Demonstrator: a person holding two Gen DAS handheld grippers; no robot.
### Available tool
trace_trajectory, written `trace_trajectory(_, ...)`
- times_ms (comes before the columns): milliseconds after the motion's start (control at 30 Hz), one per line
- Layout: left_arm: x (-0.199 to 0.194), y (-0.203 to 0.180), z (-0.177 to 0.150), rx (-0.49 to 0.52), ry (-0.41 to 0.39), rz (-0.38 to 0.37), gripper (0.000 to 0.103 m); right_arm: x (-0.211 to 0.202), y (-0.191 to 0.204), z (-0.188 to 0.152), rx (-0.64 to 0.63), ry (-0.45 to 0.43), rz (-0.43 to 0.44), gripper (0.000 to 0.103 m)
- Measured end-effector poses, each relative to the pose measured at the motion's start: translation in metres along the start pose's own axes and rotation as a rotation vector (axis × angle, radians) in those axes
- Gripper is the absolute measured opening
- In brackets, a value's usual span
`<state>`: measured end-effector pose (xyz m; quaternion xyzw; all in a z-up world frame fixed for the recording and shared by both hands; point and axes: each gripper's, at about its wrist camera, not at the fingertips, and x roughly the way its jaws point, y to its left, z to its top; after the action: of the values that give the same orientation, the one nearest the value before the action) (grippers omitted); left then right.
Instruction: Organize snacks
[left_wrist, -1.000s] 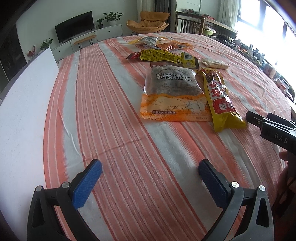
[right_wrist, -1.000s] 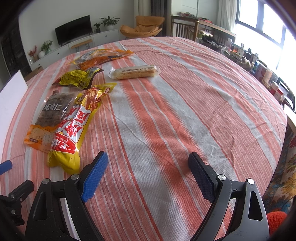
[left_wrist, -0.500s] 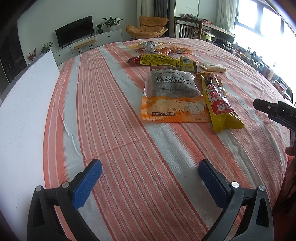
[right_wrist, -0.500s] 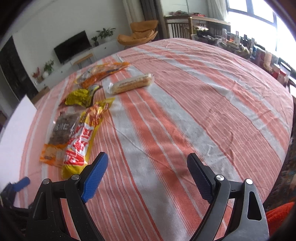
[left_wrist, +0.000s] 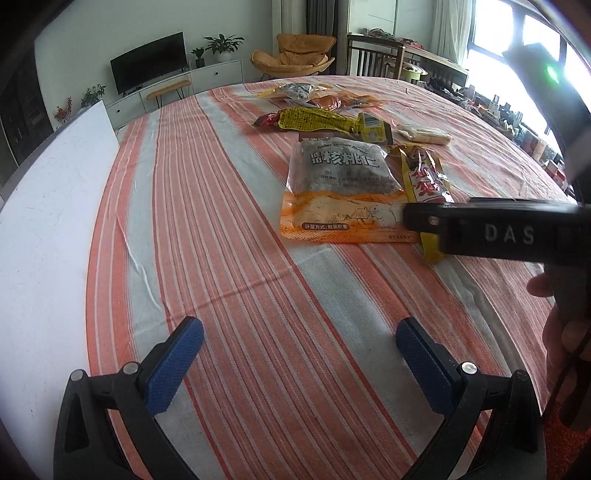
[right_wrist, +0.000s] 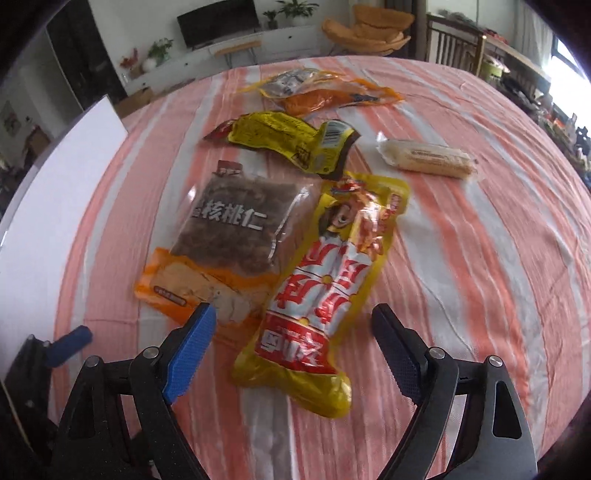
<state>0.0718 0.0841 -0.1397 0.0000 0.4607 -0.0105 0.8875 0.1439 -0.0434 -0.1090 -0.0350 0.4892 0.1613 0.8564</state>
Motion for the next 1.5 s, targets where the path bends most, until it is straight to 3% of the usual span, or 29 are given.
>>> trace_trajectory(233,0.0,0.0,0.0,-0.001,0.0,0.002,0.103,-0.012,-0.049,-0.018,0.048,-0.074,-0.129,0.089)
trace_trajectory(500,0.0,0.0,0.0,-0.001,0.0,0.002,0.103,-0.013,-0.052,-0.024,0.023,-0.113,-0.134,0.09)
trace_trajectory(1500,0.0,0.0,0.0,-0.001,0.001,0.002,0.103,-0.014,-0.051,-0.026,0.023,-0.115,-0.133,0.09)
